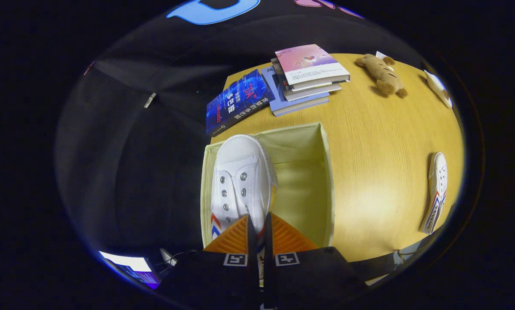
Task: Open the storage box then place both shoes into the box .Put the left shoe in first, then the right shoe, with the right side of both shoes facing outward in a uniform manner.
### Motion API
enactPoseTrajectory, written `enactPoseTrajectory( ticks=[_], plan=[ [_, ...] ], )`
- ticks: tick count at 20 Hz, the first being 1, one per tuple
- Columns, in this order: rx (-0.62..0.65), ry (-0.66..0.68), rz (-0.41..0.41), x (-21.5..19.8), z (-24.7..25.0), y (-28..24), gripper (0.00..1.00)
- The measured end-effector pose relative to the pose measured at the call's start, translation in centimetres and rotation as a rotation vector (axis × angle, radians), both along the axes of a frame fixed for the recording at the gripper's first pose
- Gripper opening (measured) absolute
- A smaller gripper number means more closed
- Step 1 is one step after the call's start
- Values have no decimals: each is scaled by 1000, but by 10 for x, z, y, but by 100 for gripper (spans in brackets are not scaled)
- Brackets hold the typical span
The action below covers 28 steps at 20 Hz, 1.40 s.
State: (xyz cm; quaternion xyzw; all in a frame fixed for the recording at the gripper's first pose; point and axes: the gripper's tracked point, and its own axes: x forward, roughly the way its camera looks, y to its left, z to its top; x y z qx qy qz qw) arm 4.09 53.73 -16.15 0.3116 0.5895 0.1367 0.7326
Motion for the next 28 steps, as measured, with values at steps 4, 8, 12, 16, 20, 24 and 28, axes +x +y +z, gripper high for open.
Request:
enactPoseTrajectory(
  ticks=[4, 8, 12, 16, 20, 24, 28],
  plan=[
    [-37, 8, -17, 3, -14, 13, 9],
    [-29, 20, -26, 2, -22, 26, 9],
    [71, -14, -22, 6, -19, 48, 34],
    [79, -59, -2, 9, 0, 35, 93],
    [103, -96, 19, 3, 11, 19, 98],
    [167, -154, -5, -3, 41, -18, 98],
    [162, -191, -57, -9, 58, -87, 98]
  ],
)
